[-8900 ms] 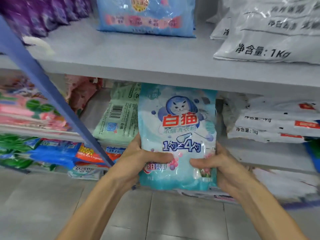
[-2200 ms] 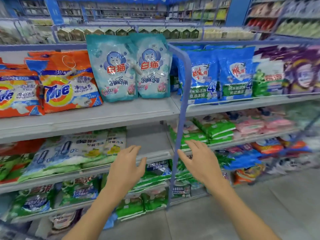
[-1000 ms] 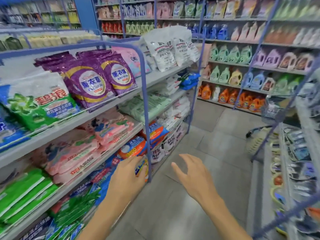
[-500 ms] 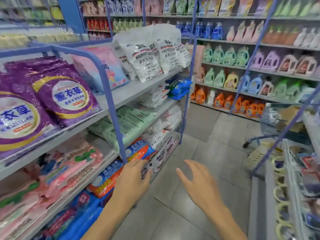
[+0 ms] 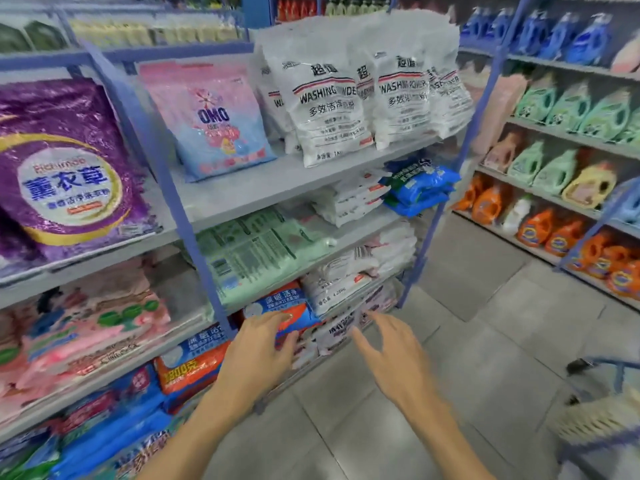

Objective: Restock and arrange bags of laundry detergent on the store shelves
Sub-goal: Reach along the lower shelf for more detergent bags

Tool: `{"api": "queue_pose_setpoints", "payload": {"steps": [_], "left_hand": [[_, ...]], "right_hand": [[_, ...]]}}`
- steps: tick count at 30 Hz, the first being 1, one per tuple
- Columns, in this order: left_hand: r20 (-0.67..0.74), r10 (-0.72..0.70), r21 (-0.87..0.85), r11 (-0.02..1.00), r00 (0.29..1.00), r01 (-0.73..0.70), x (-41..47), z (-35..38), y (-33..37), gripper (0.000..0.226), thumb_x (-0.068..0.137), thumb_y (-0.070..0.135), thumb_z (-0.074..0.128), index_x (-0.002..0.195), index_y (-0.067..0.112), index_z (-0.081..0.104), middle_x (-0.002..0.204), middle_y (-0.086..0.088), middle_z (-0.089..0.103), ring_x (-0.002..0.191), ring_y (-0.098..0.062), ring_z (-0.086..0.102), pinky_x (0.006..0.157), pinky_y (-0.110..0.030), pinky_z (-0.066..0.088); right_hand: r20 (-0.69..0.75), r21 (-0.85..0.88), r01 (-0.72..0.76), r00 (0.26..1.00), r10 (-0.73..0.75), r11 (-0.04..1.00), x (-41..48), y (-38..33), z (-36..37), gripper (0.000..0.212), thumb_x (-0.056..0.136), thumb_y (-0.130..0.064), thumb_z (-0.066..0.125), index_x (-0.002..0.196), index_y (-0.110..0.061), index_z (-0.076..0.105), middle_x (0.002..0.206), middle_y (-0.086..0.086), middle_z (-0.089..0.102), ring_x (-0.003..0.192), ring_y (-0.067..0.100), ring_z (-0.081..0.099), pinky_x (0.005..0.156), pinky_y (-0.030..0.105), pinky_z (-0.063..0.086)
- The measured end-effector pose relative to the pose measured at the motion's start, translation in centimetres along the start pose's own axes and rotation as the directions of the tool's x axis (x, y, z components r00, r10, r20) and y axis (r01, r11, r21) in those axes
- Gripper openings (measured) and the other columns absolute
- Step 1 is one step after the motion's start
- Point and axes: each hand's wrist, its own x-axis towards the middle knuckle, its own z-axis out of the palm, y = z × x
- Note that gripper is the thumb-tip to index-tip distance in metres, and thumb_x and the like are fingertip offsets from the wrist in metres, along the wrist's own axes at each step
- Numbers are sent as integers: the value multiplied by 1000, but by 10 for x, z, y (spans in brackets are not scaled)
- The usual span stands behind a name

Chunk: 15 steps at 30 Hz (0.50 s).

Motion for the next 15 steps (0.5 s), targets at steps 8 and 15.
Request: {"api": "queue_pose_setpoints", "payload": {"steps": [8,15], "left_hand": [[-46,-178,38,983,983,180,95,33,-4,49,99,46,54,140,20,58,140,2,61,132,-21,53,105,-40,48],[-117,-290,40,954,950,297,151,57,-11,40,97,37,60,130,15,64,128,-2,68,123,-25,59,97,-40,52]], "right_hand": [[96,-2,158,983,-157,987,132,16,-1,58,102,-55,46,153,-27,43,156,-6,45,144,14,38,114,33,34],[189,-8,277,944,-271,961,237,28,19,56,102,-57,45,148,-25,49,152,-2,50,141,17,42,112,37,36]]}}
